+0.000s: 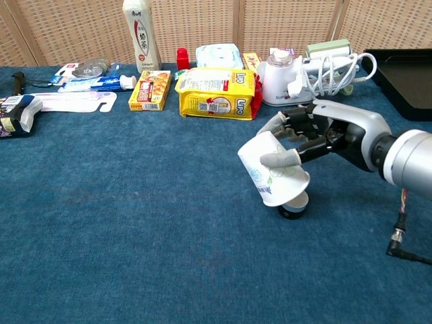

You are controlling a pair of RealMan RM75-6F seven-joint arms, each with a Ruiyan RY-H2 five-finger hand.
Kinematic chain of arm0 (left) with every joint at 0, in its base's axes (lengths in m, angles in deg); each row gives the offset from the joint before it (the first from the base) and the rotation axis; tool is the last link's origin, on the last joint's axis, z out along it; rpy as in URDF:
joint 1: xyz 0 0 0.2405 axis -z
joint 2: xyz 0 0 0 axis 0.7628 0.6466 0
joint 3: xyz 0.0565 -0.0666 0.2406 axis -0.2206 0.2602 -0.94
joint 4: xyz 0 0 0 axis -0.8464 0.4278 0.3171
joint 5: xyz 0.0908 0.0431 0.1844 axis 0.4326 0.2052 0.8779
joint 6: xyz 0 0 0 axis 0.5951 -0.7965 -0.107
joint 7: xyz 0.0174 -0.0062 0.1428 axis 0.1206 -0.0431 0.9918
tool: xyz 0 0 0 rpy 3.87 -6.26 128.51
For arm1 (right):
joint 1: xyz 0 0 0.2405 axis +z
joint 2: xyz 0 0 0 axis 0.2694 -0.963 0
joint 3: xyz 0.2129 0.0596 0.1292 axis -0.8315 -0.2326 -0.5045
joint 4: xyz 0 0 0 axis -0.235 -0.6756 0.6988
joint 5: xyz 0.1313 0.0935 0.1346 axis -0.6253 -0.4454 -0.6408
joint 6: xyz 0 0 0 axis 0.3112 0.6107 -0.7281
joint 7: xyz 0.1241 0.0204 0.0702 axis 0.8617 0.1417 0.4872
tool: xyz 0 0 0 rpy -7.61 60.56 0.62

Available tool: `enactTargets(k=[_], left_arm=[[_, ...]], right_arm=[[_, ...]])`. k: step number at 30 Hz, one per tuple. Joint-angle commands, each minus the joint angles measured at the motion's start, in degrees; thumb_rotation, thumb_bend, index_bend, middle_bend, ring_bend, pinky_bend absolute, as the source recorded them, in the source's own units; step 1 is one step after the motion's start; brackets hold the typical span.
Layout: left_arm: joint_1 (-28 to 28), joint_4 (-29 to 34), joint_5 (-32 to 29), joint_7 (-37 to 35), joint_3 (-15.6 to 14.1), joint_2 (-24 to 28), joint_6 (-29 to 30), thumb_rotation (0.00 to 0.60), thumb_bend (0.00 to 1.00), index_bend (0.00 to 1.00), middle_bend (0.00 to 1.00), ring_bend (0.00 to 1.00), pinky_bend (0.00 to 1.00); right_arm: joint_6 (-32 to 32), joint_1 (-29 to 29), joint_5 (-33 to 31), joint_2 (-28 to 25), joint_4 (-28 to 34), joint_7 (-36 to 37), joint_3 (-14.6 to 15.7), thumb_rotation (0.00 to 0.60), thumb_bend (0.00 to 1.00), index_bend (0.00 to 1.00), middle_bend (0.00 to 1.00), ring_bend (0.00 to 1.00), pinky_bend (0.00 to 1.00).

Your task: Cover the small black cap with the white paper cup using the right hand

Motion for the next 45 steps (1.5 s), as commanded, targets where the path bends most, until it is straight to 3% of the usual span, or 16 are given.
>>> enactTargets(k=[1, 6, 14, 22, 30, 35, 40, 45], left_arm=[[0.0, 0.2, 0.2, 0.1, -0.1, 0.1, 0.0, 0.6, 0.18, 0.28, 0.28, 0.17, 0.18], [-0.2, 0.6, 0.5, 0.3, 0.0, 0.4, 0.5, 0.6, 0.18, 0.28, 0.28, 0.17, 0.18], [-0.3, 1.0, 1.1, 0.5, -0.2, 0.5, 0.8, 0.6, 0.18, 0.28, 0.28, 0.17, 0.18], [-0.5, 1.3, 1.5, 0.5, -0.2, 0.7, 1.3, 0.6, 0.18, 0.28, 0.28, 0.17, 0.18], [-0.7, 1.3, 1.3, 0.5, -0.3, 0.6, 1.2, 0.6, 0.18, 0.28, 0.28, 0.17, 0.18], [-0.9, 0.9, 0.7, 0.3, -0.4, 0.5, 1.1, 0.6, 0.18, 0.28, 0.28, 0.17, 0.18], [-1.3, 0.0, -0.2, -0.4, -0.3, 0.1, 1.0, 0.6, 0.18, 0.28, 0.28, 0.17, 0.18], [-1.5, -1.0, -0.8, -1.0, -0.4, -0.9, 0.6, 0.6, 0.18, 0.28, 0.28, 0.17, 0.18]], right_arm=[[0.7, -0.9, 2.0, 0.8, -1.5, 1.1, 1.0, 0.56, 0.25, 0.46, 0.25, 0.15, 0.01], [1.1, -2.0, 4.8, -0.2, -2.3, 2.5, 2.3, 0.555, 0.25, 0.4, 0.24, 0.14, 0.0], [1.4, -3.8, 9.1, -4.0, -1.8, 2.8, 5.0, 0.551, 0.27, 0.18, 0.17, 0.12, 0.0], [2.6, -4.3, 12.8, -7.3, 0.2, 1.9, 5.9, 0.551, 0.28, 0.16, 0.16, 0.11, 0.0], [5.4, -4.9, 16.3, -13.2, 6.0, -0.7, 5.7, 0.552, 0.28, 0.17, 0.17, 0.12, 0.0], [10.0, -6.1, 14.7, -14.0, 7.0, -5.7, 4.2, 0.559, 0.28, 0.29, 0.23, 0.16, 0.03], [16.4, -7.9, 15.7, -14.1, 5.1, -13.8, 4.1, 0.553, 0.28, 0.38, 0.28, 0.21, 0.09], [21.8, -10.3, 19.7, -14.4, 2.1, -21.1, 6.4, 0.556, 0.28, 0.43, 0.32, 0.25, 0.16]])
